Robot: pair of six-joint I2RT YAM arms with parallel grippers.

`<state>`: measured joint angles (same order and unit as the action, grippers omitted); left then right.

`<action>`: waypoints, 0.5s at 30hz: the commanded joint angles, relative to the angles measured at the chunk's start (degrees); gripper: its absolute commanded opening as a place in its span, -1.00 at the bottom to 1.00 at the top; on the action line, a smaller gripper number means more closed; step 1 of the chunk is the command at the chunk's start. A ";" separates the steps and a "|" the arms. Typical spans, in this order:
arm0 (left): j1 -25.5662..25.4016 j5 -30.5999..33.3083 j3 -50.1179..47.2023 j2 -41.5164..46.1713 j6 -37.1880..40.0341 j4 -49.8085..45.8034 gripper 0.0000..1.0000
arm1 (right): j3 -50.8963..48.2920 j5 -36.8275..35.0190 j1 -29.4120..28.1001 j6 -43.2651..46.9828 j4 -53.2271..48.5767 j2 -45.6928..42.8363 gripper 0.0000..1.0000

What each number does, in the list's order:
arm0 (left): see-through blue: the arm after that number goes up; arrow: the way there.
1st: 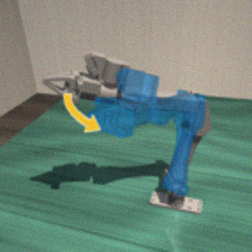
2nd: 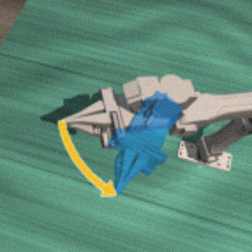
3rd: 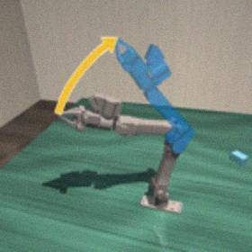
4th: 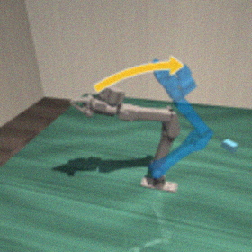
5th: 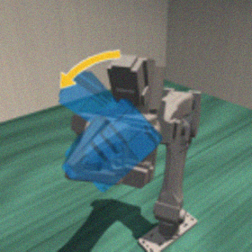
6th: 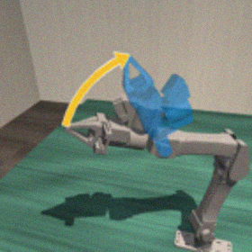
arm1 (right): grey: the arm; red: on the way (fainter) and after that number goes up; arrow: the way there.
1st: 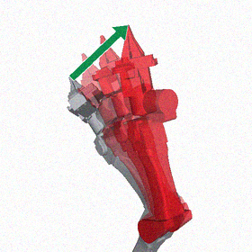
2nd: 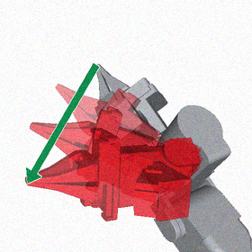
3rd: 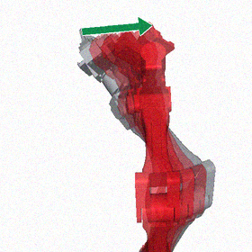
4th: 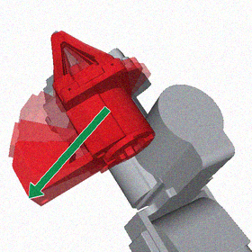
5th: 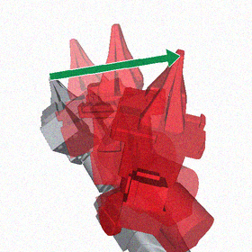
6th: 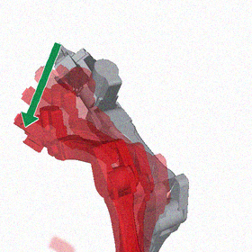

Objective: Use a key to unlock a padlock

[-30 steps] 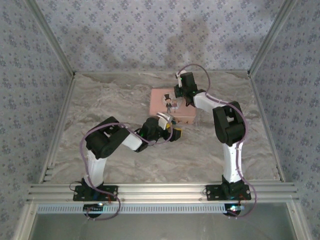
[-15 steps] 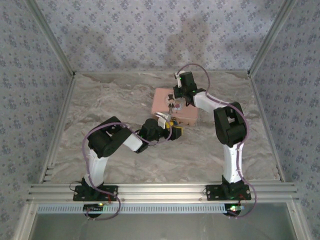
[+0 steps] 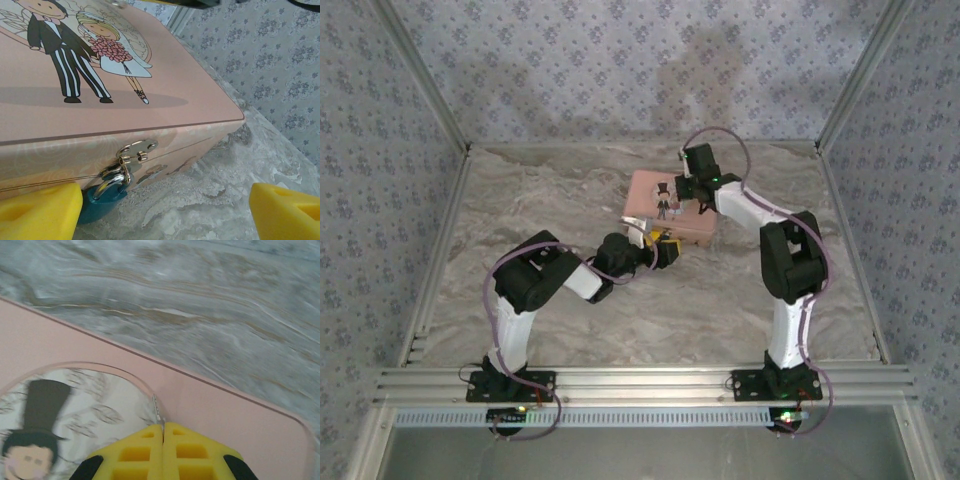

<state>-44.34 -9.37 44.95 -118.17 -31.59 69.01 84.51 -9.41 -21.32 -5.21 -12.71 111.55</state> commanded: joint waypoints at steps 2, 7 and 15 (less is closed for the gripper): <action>0.58 0.11 0.43 1.91 -0.12 -0.54 0.74 | -2.85 -7.90 1.81 -5.08 -7.01 -5.19 -1.00; 0.62 -1.09 0.10 2.61 0.14 -4.69 0.72 | -7.62 -11.34 4.50 -10.97 -10.01 -7.90 -1.00; 0.67 0.75 -1.04 4.61 3.91 -10.11 0.75 | -9.28 -10.25 5.35 -11.85 -7.79 -5.37 -1.00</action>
<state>-43.81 -9.47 43.81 -116.05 -30.35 60.93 75.22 -18.87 -15.92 -15.22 -20.34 104.73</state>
